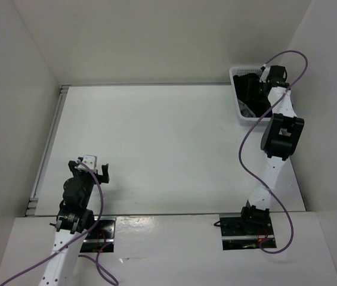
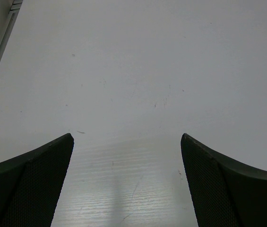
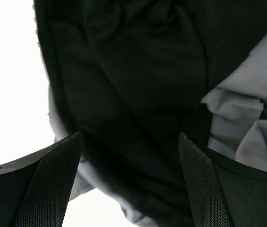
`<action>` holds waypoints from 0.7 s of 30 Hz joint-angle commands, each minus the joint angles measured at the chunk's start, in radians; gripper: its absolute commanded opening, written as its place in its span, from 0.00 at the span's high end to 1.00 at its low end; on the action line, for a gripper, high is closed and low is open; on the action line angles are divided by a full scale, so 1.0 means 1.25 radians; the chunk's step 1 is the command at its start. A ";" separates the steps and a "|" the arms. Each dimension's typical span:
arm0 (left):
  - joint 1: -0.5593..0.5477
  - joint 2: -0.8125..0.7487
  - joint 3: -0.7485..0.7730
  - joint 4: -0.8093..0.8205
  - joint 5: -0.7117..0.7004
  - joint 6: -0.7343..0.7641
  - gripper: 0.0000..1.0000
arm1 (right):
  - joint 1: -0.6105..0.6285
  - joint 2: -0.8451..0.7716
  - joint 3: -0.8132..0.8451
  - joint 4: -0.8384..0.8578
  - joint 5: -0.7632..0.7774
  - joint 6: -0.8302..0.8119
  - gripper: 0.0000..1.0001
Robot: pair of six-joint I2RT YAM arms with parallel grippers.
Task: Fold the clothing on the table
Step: Grab the skirt from the pile
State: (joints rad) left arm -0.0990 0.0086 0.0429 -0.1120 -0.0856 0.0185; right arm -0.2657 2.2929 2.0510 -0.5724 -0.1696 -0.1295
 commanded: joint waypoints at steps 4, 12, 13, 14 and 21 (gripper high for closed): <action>-0.003 -0.094 -0.032 0.022 -0.010 -0.015 0.00 | 0.004 0.048 0.098 0.013 0.039 -0.008 0.15; -0.003 -0.094 -0.032 0.022 -0.010 -0.015 0.00 | 0.004 0.127 0.184 -0.024 0.061 -0.015 0.20; -0.003 -0.094 -0.032 0.022 -0.010 -0.015 0.00 | 0.004 0.140 0.197 -0.024 0.061 -0.015 0.21; -0.003 -0.094 -0.032 0.022 -0.010 -0.015 0.00 | 0.004 0.140 0.205 -0.032 0.061 -0.015 0.23; -0.003 -0.094 -0.032 0.022 -0.010 -0.015 0.00 | 0.013 0.193 0.265 -0.065 0.061 -0.030 0.48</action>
State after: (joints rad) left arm -0.0990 0.0090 0.0429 -0.1116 -0.0856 0.0185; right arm -0.2611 2.5114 2.3230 -0.6197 -0.1089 -0.1513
